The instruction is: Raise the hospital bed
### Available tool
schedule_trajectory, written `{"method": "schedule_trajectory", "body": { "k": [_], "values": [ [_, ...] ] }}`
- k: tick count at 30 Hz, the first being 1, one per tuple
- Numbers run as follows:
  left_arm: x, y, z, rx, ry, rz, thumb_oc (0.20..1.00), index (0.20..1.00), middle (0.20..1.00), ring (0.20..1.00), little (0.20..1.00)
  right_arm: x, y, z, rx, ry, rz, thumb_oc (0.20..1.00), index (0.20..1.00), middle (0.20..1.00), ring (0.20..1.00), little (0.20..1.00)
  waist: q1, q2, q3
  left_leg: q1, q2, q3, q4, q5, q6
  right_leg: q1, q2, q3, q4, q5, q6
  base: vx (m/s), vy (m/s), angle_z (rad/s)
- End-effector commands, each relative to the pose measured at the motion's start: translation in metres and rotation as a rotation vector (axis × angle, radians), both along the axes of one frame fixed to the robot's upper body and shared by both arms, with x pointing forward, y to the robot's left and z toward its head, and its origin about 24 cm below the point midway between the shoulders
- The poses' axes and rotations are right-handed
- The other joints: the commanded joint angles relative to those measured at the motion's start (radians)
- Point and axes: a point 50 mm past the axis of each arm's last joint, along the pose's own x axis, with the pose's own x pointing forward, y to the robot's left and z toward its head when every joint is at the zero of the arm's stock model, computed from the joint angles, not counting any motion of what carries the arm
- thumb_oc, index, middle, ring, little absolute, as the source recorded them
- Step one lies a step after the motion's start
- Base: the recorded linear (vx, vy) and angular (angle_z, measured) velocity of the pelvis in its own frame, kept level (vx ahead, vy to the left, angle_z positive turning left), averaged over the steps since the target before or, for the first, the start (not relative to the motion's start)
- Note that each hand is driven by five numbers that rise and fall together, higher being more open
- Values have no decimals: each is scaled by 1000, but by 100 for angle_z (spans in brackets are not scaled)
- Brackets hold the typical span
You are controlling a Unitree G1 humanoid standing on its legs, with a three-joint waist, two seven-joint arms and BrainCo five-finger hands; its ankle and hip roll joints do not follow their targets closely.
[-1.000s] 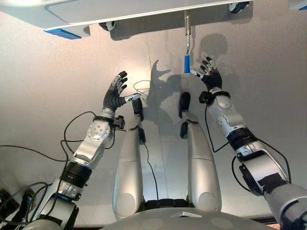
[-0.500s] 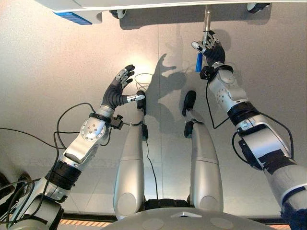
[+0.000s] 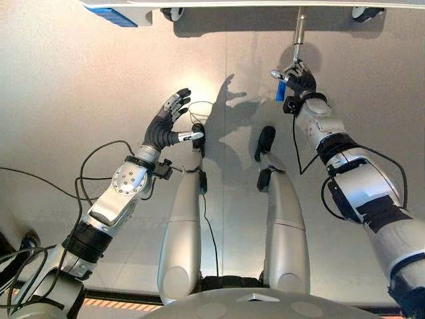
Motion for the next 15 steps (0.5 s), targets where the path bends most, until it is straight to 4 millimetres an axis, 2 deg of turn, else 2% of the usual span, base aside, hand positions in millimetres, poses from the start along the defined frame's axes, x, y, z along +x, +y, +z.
{"method": "schedule_trajectory", "body": {
  "k": [1, 8, 15],
  "values": [
    [-18, -18, 29, -75, -153, -107, 1000, 1000, 1000, 1000, 1000, 1, -8, 4, -52, 12, -8, 1000, 1000, 1000, 1000, 1000, -1, 82, -26, -27, -37, -22, 22, -44, 23, 2, -24, 12, -52, 27, 84, 0, 0, 0],
    [-18, -21, 32, -85, -168, -112, 1000, 1000, 1000, 1000, 1000, -3, -13, -9, -48, 67, -12, 1000, 1000, 1000, 1000, 1000, 7, 95, -26, -27, -39, -22, 15, -44, 28, -7, -24, 15, -48, 25, 83, 0, 0, 0],
    [-18, -21, 31, -90, -167, -109, 1000, 1000, 1000, 1000, 1000, -2, -8, -8, -24, 54, -4, 1000, 1000, 1000, 1000, 1000, 4, 96, -26, -29, -40, -21, 18, -47, 29, -11, -23, 20, -46, 22, 83, 0, 0, 0]
  ]
}}
